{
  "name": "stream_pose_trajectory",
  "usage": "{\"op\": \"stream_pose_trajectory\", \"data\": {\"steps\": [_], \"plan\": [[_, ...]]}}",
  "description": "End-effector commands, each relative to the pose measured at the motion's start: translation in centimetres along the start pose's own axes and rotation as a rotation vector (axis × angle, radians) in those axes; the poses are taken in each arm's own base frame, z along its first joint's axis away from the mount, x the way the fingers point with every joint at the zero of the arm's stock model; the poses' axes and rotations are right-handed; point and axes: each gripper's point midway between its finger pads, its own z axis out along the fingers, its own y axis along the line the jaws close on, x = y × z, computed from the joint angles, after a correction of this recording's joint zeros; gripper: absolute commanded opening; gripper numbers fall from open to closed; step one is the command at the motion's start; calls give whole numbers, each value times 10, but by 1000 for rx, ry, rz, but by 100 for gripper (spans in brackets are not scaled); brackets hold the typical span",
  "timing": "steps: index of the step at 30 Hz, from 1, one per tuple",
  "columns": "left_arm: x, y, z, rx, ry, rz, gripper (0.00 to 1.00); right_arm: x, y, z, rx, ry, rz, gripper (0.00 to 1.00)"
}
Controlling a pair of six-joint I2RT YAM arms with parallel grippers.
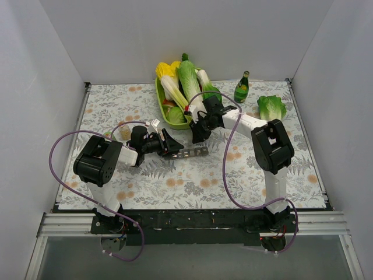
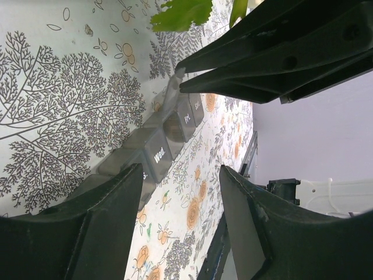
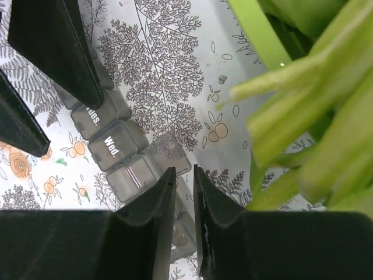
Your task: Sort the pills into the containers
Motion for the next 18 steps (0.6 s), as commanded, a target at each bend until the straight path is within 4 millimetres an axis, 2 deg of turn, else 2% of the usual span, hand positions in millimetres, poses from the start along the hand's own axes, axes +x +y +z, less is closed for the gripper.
{"op": "stream_pose_trajectory", "data": {"steps": [1, 9, 15, 16, 18], "plan": [[31, 55, -7, -189, 58, -93, 57, -3, -6, -1, 74, 4, -26, 23], [26, 50, -6, -177, 50, -86, 57, -14, 3, -16, 70, -27, -63, 25], [19, 40, -5, -160, 47, -67, 59, -20, 22, -33, 19, -64, -126, 43], [16, 36, -5, -151, 43, -59, 60, -18, 24, -35, 15, -65, -135, 50], [12, 30, -5, -142, 40, -51, 62, -16, 29, -41, 2, -76, -159, 55]]}}
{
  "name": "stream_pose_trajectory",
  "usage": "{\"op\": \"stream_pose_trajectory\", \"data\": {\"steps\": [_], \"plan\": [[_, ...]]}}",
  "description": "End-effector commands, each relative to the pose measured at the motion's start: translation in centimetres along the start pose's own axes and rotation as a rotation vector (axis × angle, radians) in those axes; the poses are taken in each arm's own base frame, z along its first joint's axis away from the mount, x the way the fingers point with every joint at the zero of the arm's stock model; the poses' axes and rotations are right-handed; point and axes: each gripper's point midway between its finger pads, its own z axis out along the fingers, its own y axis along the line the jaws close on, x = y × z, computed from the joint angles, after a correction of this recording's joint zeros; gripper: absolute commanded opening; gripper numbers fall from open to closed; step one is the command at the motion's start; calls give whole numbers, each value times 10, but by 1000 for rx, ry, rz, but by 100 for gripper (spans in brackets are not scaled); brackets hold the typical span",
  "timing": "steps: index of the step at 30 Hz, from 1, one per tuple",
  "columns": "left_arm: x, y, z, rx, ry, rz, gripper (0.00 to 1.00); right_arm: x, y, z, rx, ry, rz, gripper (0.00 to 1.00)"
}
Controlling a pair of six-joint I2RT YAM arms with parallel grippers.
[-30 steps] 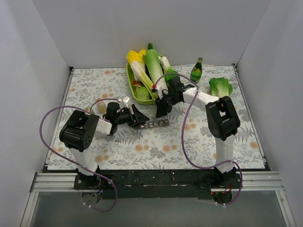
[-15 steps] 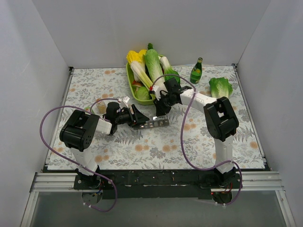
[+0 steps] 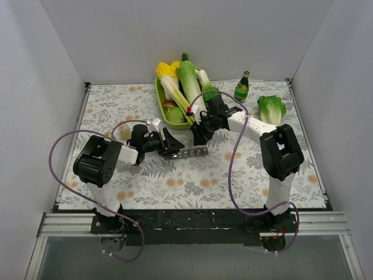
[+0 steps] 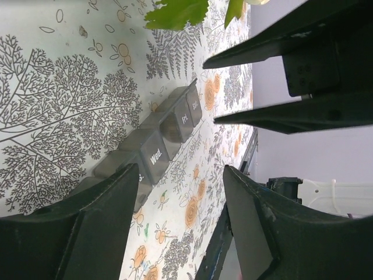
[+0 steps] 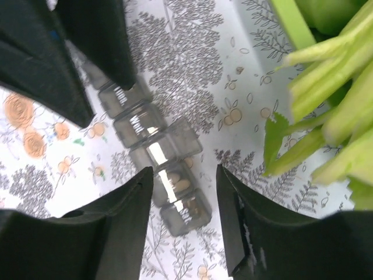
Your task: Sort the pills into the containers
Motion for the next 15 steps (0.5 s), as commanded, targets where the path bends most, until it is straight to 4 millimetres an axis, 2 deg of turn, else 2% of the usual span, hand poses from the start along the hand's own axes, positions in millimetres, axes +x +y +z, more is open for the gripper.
{"op": "stream_pose_trajectory", "data": {"steps": [1, 5, 10, 15], "plan": [[11, 28, -5, -132, 25, -47, 63, -14, 17, -26, -36, -68, -98, 60], [-1, 11, -5, -106, 11, -28, 66, 1, 27, -32, -91, -32, -158, 66], [-25, -25, -11, -62, -40, 35, 72, 25, 28, -28, -114, 23, -288, 70], [-53, -58, -24, -70, -131, 130, 76, 37, 24, -27, -73, 66, -472, 71]]}}
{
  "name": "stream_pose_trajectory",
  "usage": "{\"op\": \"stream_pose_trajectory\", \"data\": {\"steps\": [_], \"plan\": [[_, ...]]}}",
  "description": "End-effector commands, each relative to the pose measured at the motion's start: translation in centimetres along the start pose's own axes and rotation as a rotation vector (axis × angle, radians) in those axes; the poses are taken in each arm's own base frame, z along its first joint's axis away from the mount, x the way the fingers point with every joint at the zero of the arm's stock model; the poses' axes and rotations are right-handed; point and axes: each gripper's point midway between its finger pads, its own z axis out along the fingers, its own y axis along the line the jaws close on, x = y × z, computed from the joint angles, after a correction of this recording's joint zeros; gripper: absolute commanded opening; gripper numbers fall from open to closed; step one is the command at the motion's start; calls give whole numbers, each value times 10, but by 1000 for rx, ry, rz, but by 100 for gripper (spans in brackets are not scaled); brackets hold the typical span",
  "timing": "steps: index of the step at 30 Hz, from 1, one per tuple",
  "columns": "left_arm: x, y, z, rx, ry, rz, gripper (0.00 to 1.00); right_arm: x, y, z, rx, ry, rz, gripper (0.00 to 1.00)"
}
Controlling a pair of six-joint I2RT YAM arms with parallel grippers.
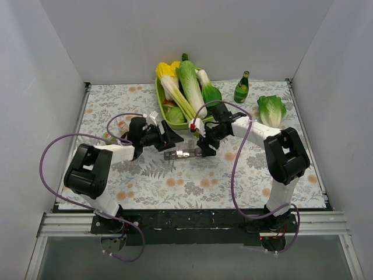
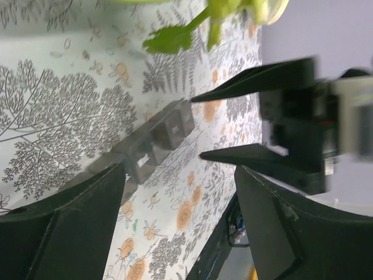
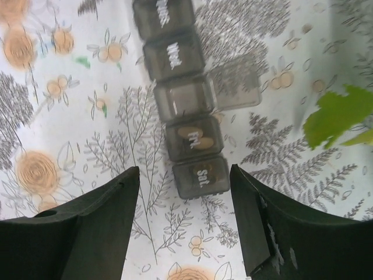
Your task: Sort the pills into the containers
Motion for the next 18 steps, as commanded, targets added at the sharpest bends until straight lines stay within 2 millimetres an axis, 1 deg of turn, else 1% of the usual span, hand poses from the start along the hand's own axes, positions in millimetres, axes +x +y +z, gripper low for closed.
{"op": "stream_pose_trajectory", "data": {"steps": [1, 2, 4, 5, 7, 8, 10, 11, 12, 13, 14, 15, 16, 17, 18], "plan": [[-42, -50, -25, 10, -149, 155, 78, -2, 1, -10, 40, 28, -245, 72], [-44, -53, -31, -5, -162, 185, 80, 2, 2, -8, 42, 39, -282, 72], [-58, -65, -43, -25, -233, 238, 84, 1, -3, -7, 72, 53, -329, 72], [-62, -77, -56, -26, -265, 278, 86, 0, -4, -7, 77, 57, -347, 72], [-75, -89, -74, -42, -338, 325, 94, -1, -4, -5, 75, 61, -370, 72], [-77, -101, -89, -36, -371, 348, 98, -1, -3, -3, 72, 65, -378, 72], [-88, -109, -109, -48, -427, 387, 98, -3, -2, 3, 65, 78, -409, 72], [-88, -110, -118, -57, -434, 390, 98, -3, -2, 5, 64, 84, -414, 72], [-90, -119, -132, -53, -462, 421, 98, 0, 0, 10, 54, 98, -415, 72], [-96, -119, -144, -68, -491, 434, 98, -3, -2, 12, 56, 97, -418, 72], [-93, -115, -150, -95, -473, 423, 98, -2, -2, 14, 53, 105, -414, 72], [-92, -119, -160, -103, -486, 439, 98, 1, -3, 19, 48, 119, -405, 71], [-94, -115, -167, -136, -493, 471, 98, -1, -5, 19, 53, 120, -398, 71], [-92, -111, -172, -177, -485, 462, 98, -1, -5, 21, 52, 124, -390, 70], [-91, -113, -179, -194, -494, 483, 98, 2, -7, 22, 56, 132, -381, 70]]}}
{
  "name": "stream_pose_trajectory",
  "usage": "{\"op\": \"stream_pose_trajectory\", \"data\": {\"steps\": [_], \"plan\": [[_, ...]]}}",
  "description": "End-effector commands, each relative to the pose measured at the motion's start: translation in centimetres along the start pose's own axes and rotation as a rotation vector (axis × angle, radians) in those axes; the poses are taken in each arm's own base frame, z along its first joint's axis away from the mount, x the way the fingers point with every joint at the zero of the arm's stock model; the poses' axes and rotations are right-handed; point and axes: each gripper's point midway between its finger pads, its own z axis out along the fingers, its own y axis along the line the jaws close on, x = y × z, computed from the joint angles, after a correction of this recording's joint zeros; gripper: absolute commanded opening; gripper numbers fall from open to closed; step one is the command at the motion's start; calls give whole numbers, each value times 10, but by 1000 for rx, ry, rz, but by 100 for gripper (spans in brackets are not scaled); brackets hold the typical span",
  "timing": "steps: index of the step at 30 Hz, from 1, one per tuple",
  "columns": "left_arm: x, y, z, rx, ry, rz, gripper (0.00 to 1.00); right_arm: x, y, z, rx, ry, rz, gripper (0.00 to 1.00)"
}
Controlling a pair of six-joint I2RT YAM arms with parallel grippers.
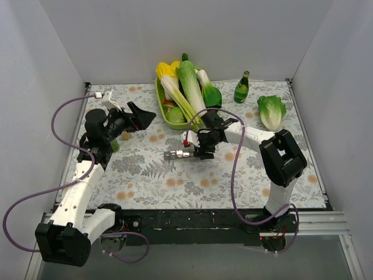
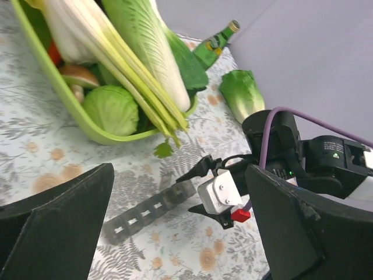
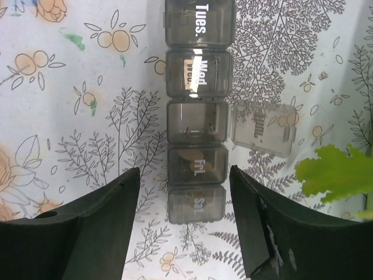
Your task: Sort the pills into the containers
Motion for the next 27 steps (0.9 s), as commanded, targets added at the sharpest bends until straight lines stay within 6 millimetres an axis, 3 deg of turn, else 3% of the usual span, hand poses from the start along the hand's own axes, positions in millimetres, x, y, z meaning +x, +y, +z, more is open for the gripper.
{"op": "stream_pose_trajectory", "data": {"steps": [1, 11, 22, 27], "plan": [[9, 19, -28, -139, 76, 93, 98, -3, -15, 6, 28, 18, -20, 69], [15, 27, -58, -241, 69, 146, 98, 11, 0, 5, 9, 60, 54, 54], [24, 31, -65, -265, 70, 110, 98, 46, 37, -14, 40, 126, 260, 42], [48, 35, -56, -228, 154, 49, 98, 54, 49, -29, 81, 127, 327, 44]]}}
